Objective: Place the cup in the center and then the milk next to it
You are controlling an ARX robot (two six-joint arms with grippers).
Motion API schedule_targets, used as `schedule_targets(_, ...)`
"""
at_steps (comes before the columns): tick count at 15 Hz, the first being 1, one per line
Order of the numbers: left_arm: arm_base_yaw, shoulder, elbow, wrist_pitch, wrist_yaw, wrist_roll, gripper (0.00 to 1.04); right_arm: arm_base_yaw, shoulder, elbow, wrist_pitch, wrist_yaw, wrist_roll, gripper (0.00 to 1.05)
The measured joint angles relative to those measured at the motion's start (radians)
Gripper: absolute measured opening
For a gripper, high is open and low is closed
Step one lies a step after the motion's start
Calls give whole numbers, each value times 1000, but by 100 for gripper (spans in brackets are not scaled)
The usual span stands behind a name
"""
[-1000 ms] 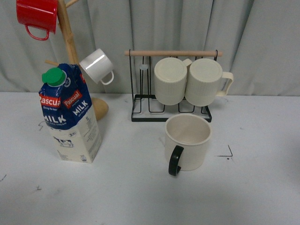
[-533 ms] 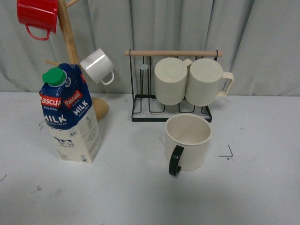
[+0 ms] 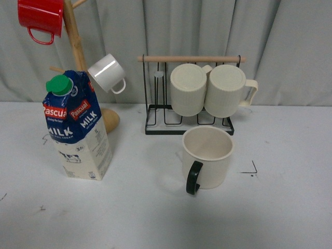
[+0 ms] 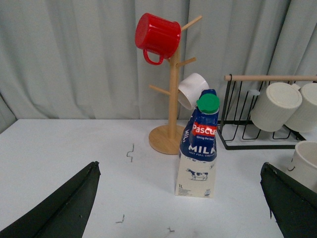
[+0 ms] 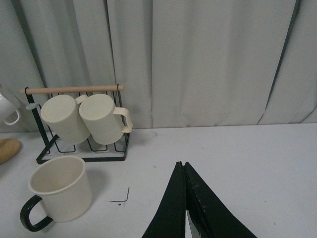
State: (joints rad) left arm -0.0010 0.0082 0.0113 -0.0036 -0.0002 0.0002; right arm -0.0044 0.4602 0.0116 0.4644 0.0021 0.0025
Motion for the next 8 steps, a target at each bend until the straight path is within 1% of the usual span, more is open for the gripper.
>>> schedule_targets(3, 0, 0, 0, 0, 0, 0, 98, 0, -94, 0, -99, 0, 0, 2)
schedule_targets(8, 0, 0, 0, 0, 0, 0, 98, 0, -222, 0, -222, 0, 0, 2)
